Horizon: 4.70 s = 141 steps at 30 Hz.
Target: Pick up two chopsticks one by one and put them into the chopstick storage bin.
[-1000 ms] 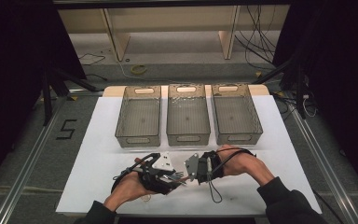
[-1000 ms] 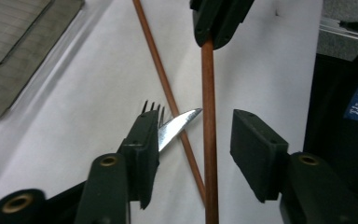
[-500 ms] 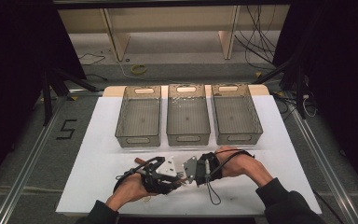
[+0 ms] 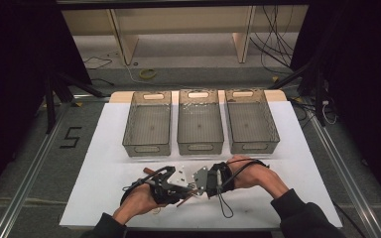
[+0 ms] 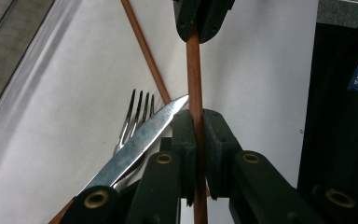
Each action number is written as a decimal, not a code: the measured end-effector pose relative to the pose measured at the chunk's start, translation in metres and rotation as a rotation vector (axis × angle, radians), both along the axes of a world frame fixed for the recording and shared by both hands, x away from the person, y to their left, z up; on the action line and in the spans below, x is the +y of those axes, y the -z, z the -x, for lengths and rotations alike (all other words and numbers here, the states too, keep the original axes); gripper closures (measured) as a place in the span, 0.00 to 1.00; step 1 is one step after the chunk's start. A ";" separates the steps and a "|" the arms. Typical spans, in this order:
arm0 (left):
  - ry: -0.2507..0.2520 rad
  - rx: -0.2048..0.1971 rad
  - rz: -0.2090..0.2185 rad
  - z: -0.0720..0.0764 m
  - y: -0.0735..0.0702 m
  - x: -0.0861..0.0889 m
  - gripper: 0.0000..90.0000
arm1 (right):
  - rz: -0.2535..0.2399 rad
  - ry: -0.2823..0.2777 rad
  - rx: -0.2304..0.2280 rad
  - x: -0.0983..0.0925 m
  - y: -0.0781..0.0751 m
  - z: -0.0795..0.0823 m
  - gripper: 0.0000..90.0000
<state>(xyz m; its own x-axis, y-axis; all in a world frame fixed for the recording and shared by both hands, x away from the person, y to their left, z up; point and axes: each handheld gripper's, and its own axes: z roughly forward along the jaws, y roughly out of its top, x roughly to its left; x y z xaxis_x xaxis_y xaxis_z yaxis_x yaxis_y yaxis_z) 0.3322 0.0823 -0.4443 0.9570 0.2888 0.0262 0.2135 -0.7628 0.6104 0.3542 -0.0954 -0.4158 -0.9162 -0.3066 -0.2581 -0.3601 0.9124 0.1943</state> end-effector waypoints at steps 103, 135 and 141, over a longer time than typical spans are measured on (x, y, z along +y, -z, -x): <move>-0.799 -0.033 0.254 -0.171 -0.031 0.127 0.59 | -0.452 0.471 0.115 -0.075 0.008 -0.008 0.32; -0.550 -0.135 0.546 -0.041 -0.018 0.115 0.21 | -0.190 0.376 0.151 -0.052 0.007 -0.058 0.36; -0.532 -0.157 0.535 -0.029 -0.013 0.110 0.21 | -0.132 0.373 0.170 -0.048 0.013 -0.069 0.42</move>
<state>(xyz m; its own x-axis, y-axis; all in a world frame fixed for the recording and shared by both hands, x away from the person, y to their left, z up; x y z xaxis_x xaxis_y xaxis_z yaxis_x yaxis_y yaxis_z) 0.3614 0.1919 -0.4309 0.6821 0.7209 -0.1226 0.3497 -0.1743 0.9205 0.4234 -0.1435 -0.4288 -0.9909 0.0794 -0.1091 0.0370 0.9375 0.3459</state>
